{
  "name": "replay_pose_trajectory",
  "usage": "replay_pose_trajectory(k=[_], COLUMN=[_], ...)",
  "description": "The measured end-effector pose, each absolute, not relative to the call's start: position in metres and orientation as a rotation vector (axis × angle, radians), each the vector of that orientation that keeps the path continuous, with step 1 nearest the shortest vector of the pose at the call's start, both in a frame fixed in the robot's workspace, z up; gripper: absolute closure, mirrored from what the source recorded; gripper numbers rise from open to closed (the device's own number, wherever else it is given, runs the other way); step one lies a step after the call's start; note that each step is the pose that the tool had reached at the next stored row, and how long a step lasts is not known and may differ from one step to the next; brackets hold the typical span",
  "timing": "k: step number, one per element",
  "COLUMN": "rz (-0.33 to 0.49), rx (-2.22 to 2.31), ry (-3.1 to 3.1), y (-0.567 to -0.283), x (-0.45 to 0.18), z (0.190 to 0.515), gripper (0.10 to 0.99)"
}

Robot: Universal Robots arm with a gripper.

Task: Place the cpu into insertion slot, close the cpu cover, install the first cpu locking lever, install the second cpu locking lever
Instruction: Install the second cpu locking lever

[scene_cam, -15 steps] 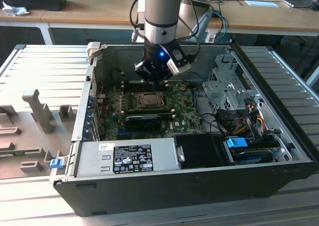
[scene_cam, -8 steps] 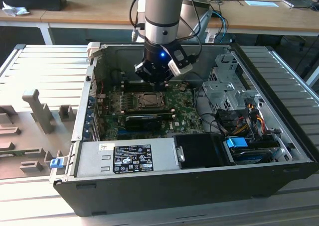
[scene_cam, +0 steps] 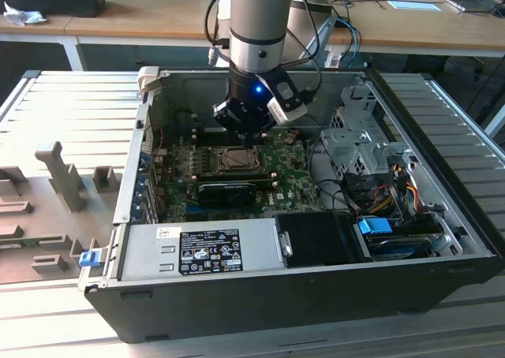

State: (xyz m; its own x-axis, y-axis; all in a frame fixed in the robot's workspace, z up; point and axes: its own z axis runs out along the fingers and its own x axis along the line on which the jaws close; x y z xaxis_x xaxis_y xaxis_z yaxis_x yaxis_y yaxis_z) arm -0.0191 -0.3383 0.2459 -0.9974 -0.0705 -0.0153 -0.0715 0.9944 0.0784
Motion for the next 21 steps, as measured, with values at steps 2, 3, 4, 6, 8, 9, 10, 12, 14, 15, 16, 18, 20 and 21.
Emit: replay_pose_trajectory(k=[2, 3, 4, 6, 8, 9, 10, 12, 14, 15, 16, 18, 20, 21], rz=[0.124, 0.123, 0.123, 0.123, 0.123, 0.123, 0.123, 0.123, 0.123, 0.128, 0.134, 0.142, 0.143, 0.143], rx=[-0.111, -0.111, -0.111, -0.111, -0.111, -0.111, -0.111, -0.111, -0.111, -0.111, -0.111, -0.111, -0.114, -0.115], ry=[3.125, 3.125, 3.125, 3.125, 3.125, 3.125, 3.125, 3.125, 3.125, 3.124, 3.125, 3.126, 3.127, 3.128], y=[-0.338, -0.339, -0.339, -0.339, -0.339, -0.339, -0.339, -0.341, -0.344, -0.348, -0.351, -0.358, -0.360, -0.361], x=[-0.019, -0.019, -0.019, -0.019, -0.019, -0.019, -0.019, -0.020, -0.021, -0.021, -0.021, -0.021, -0.021, -0.021], z=[0.246, 0.246, 0.246, 0.249, 0.251, 0.252, 0.252, 0.252, 0.252, 0.251, 0.251, 0.247, 0.244, 0.243], gripper=[0.980, 0.980, 0.980, 0.980, 0.980, 0.980, 0.980, 0.980, 0.980, 0.980, 0.980, 0.980, 0.980, 0.980])
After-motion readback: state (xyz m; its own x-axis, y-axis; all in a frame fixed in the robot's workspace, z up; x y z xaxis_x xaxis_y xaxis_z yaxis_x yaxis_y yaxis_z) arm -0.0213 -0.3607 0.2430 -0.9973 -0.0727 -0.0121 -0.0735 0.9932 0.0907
